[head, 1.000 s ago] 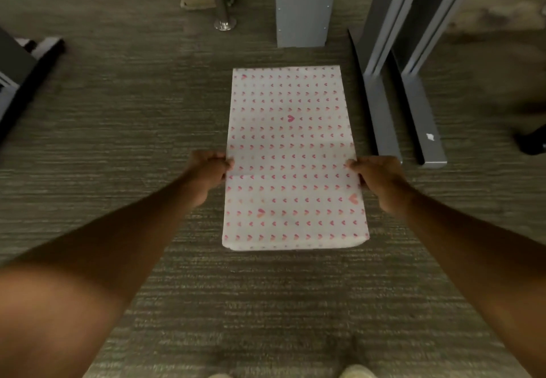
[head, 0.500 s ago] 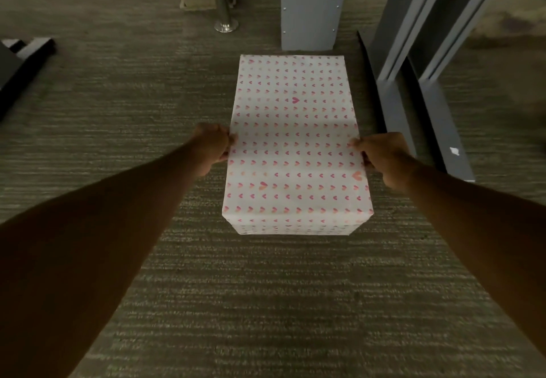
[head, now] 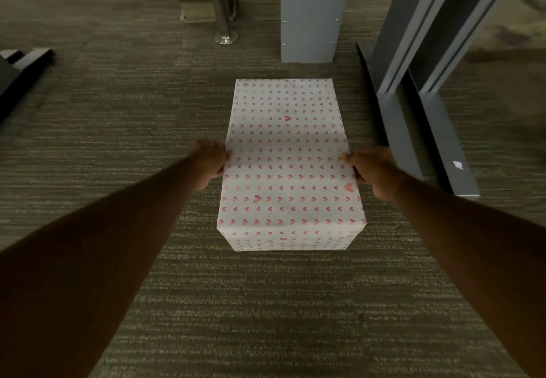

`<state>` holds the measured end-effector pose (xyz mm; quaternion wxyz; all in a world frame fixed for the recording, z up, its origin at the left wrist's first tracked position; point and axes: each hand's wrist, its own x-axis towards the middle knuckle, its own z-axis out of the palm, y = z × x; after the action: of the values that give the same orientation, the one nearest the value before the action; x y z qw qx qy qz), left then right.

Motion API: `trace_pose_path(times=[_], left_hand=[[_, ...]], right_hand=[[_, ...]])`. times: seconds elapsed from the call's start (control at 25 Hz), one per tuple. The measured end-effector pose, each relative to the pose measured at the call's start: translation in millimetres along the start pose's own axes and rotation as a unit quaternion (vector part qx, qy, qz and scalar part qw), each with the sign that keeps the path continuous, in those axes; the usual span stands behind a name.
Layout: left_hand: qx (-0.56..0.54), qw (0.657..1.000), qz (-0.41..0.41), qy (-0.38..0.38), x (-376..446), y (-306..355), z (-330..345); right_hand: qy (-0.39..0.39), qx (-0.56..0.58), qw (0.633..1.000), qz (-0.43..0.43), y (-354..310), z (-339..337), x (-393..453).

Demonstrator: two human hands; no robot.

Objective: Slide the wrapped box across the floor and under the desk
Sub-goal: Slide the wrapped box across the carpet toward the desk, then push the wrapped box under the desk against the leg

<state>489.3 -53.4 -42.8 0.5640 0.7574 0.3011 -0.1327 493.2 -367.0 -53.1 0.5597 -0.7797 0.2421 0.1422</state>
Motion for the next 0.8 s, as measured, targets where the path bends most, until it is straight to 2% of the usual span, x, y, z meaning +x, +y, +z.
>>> trace_pose_path(times=[0.28, 0.44, 0.52, 0.6, 0.64, 0.72, 0.8], left_hand=[[0.024, 1.0, 0.0, 0.017, -2.6, -14.6, 8.0], [0.115, 0.993, 0.012, 0.022, -5.3, -8.0, 9.0], [0.183, 0.981, 0.047, 0.041, -10.3, -5.4, 10.2], [0.285, 0.947, 0.124, 0.078, -14.3, -4.9, 12.8], [0.346, 0.917, 0.176, 0.096, -16.3, -5.6, 14.5], [0.441, 0.849, 0.27, 0.109, -21.0, -4.5, 17.5], [0.495, 0.793, 0.332, 0.122, -23.6, -2.5, 19.2]], right_hand=[[0.011, -0.056, 0.998, -0.021, 14.8, 3.6, -6.4], [-0.006, -0.106, 0.993, -0.059, 12.1, 1.2, -18.3], [0.011, -0.176, 0.979, -0.106, 8.4, 0.5, -24.8], [0.036, -0.299, 0.931, -0.206, 7.6, 0.1, -28.1], [0.047, -0.366, 0.896, -0.247, 6.3, 0.7, -30.3], [0.057, -0.463, 0.836, -0.288, 0.6, 2.3, -34.4], [0.061, -0.496, 0.807, -0.316, -3.5, 6.1, -34.3]])
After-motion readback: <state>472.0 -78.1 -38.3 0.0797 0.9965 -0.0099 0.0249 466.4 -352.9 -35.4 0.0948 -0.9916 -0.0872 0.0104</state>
